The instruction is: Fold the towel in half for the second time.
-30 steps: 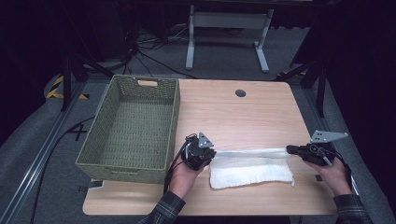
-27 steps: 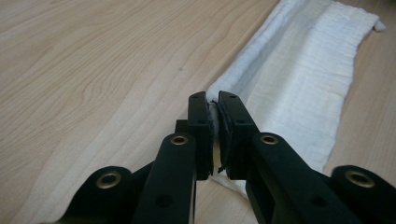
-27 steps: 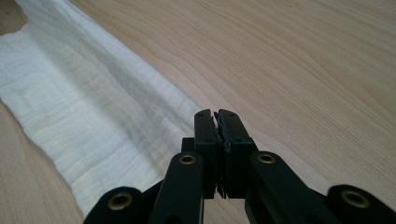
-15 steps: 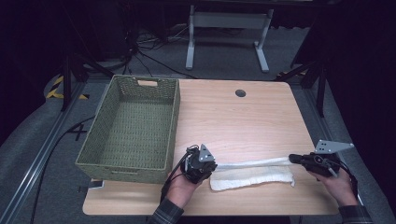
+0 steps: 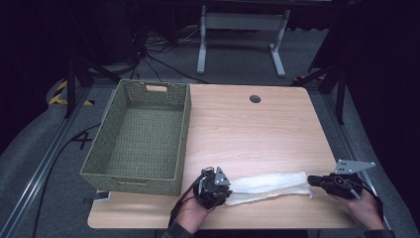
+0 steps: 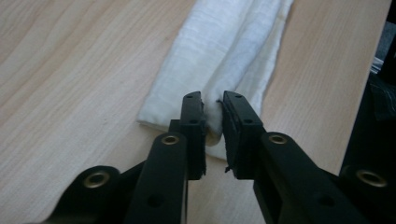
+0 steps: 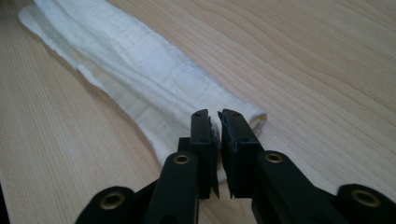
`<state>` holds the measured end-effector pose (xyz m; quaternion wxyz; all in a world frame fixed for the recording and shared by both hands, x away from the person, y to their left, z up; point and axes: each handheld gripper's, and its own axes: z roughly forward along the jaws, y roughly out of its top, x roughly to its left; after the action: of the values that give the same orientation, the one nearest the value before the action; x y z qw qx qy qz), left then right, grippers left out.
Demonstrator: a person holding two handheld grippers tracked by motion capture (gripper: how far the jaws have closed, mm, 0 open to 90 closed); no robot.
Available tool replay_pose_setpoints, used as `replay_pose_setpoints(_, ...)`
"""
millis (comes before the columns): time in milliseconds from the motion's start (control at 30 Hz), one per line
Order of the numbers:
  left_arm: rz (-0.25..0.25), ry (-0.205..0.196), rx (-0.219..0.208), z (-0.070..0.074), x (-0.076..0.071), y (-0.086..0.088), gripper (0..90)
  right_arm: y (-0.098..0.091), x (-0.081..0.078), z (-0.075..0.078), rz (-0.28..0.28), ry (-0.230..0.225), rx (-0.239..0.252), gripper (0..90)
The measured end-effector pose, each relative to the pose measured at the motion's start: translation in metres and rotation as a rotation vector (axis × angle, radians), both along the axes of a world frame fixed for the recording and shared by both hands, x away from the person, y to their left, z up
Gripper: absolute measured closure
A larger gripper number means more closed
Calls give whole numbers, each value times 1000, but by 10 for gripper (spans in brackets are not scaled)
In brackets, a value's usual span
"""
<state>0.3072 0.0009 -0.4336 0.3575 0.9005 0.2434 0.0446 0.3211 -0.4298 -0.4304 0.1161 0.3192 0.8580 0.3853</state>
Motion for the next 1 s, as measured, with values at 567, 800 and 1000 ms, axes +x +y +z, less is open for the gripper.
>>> replay_pose_setpoints(567, -59, 74, 8, -11, 17, -21, 807, 17, -3, -10, 83, 65, -40, 892)
replay_pose_setpoints(800, -68, 36, 83, -19, 19, -22, 850, 18, 4, -16, 70, 50, -129, 898)
replay_pose_setpoints(1000, -63, 50, 62, -15, 18, -23, 815, 18, 17, -16, 55, 45, -127, 896)
